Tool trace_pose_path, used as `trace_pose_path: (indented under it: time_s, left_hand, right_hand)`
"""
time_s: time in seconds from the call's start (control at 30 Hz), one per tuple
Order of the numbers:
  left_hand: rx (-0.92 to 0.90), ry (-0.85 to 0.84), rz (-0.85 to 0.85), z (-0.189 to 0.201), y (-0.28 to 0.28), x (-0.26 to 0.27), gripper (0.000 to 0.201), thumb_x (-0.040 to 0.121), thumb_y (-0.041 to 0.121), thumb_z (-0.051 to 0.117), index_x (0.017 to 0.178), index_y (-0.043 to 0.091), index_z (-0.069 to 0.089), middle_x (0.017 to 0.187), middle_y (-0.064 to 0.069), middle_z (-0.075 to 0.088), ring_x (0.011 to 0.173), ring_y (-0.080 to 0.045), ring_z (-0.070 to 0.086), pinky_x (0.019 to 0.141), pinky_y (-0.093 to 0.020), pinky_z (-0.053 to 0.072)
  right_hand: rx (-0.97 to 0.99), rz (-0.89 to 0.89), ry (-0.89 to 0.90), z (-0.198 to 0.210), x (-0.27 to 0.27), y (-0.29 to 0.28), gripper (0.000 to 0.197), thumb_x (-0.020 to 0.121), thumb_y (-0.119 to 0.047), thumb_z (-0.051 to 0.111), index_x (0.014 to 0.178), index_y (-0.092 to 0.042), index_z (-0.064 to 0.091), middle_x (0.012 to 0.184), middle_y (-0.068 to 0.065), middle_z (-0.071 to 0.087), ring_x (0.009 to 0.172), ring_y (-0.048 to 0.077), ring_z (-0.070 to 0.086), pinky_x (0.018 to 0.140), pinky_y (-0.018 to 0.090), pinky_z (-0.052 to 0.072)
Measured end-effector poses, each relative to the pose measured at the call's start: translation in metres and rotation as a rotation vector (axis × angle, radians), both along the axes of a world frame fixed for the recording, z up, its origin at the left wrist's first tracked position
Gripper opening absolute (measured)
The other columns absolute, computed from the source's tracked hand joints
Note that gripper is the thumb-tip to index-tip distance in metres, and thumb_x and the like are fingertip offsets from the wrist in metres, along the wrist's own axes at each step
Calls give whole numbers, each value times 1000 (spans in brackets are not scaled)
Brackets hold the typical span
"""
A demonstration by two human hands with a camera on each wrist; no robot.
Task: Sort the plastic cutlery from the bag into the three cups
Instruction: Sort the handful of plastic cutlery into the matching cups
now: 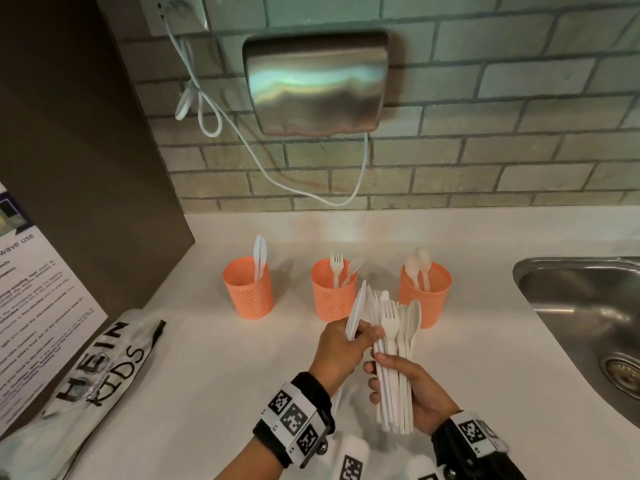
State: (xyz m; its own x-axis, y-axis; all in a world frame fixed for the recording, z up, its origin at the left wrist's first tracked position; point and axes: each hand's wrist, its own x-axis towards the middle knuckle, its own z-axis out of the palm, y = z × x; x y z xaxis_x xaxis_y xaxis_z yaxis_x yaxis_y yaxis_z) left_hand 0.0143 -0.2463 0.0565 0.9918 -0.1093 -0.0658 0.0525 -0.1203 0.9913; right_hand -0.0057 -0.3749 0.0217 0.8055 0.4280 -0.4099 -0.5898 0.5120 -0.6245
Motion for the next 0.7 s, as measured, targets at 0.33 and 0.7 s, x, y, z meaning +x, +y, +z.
trace_pose_path:
  time_s: [0.33,0.7]
  left_hand:
    - [-25,-2,142,-4,-1,10,22,97,16,41,107,6,58,91,-10,66,78,-16,61,71,-22,50]
    - [-382,117,425,11,33,38,20,101,24,31,96,10,44,53,0,35,42,-11,39,46,-22,41]
  right_hand:
    - [-64,49,-49,0,4,5,53,55,-20,75,103,-2,61,84,13,73,61,18,66,48,27,53]
    - [43,95,-36,-6,3,8,57,36,-20,90,76,-12,50,51,0,44,41,11,42,43,25,45]
